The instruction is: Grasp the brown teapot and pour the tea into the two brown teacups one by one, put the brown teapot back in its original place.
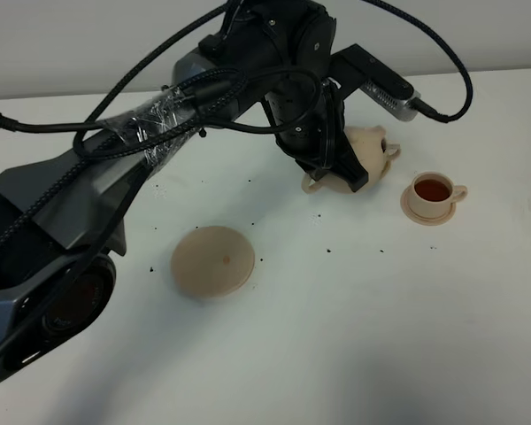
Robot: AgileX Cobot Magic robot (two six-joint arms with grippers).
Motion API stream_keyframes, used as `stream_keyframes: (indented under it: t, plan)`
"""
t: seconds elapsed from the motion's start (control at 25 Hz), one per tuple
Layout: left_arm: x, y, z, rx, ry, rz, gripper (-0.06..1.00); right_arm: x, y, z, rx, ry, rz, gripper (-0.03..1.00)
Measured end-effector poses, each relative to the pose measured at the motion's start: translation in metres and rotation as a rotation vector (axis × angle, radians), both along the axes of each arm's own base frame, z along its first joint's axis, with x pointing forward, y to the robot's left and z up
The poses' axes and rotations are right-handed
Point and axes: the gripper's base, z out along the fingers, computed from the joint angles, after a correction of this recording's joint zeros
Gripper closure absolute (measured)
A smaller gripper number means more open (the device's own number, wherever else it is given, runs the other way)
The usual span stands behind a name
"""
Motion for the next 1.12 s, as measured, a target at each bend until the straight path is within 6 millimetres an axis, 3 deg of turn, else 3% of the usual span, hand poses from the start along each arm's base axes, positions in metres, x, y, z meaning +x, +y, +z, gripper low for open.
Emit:
stream_keyframes:
  t: [0.24, 0.56, 0.88, 1.12]
  plan:
    - [-0.020, 0.023, 0.007, 0.074, 0.022, 0.067, 0.79, 0.000, 0.000, 0.000, 0.000, 0.000, 0.000, 0.58]
    - [-0.063, 0.081, 0.001, 0.136, 0.089, 0.254, 0.79, 0.000, 0.000, 0.000, 0.000, 0.000, 0.000, 0.58]
    - [-0.088, 0.123, -0.036, 0.058, 0.068, 0.431, 0.79, 0.000, 0.000, 0.000, 0.000, 0.000, 0.000, 0.58]
    - [-0.094, 0.137, -0.061, 0.032, 0.070, 0.472, 0.79, 0.000, 0.000, 0.000, 0.000, 0.000, 0.000, 0.58]
